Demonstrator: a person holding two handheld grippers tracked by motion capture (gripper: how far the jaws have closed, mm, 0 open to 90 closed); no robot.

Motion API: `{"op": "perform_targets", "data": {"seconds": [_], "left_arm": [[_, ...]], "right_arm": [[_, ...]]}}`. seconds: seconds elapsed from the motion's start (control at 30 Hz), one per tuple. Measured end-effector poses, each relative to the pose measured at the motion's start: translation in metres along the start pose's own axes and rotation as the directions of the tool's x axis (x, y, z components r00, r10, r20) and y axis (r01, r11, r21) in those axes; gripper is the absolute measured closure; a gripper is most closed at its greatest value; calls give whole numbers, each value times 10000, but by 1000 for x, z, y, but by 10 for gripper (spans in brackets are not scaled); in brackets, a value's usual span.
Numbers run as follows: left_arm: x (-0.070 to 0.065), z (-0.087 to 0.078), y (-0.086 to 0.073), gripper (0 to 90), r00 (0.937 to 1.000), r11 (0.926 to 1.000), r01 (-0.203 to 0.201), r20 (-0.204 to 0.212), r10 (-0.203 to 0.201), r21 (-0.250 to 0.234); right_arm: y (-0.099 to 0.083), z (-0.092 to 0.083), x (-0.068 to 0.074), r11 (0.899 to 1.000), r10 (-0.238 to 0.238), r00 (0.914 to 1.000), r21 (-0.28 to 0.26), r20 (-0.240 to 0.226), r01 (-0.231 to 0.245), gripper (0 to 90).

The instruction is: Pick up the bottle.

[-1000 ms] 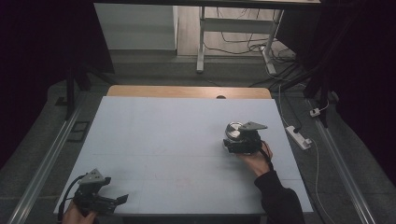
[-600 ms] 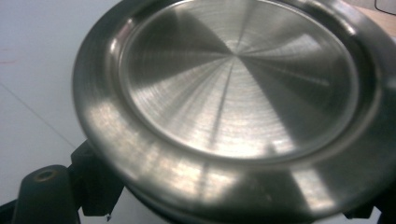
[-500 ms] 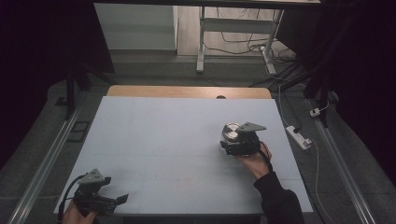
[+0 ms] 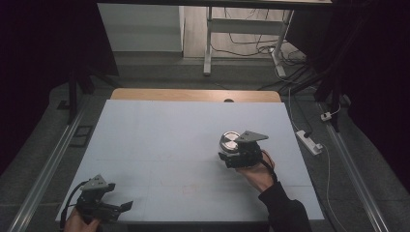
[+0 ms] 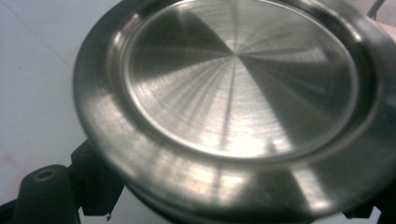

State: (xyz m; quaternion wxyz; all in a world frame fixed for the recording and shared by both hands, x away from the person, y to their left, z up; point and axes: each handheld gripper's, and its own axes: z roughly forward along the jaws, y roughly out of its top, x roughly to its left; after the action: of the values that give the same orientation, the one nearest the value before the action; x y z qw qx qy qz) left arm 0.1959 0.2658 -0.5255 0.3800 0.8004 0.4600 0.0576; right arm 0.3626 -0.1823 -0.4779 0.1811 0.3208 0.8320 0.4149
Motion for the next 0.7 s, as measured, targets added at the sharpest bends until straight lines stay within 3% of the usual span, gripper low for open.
{"op": "perform_targets", "data": {"seconds": [0.23, 0.7], "left_arm": [[0, 0, 0, 0, 10000, 10000, 7, 23, -7, 5], [0, 1, 0, 0, 10000, 10000, -8, 65, 8, 53]], "right_arm": [[4, 0, 21, 9994, -333, 9980, -22, -537, 333, 146], [8, 7, 56, 9974, -712, 9850, 33, -1571, 726, 145]]}}
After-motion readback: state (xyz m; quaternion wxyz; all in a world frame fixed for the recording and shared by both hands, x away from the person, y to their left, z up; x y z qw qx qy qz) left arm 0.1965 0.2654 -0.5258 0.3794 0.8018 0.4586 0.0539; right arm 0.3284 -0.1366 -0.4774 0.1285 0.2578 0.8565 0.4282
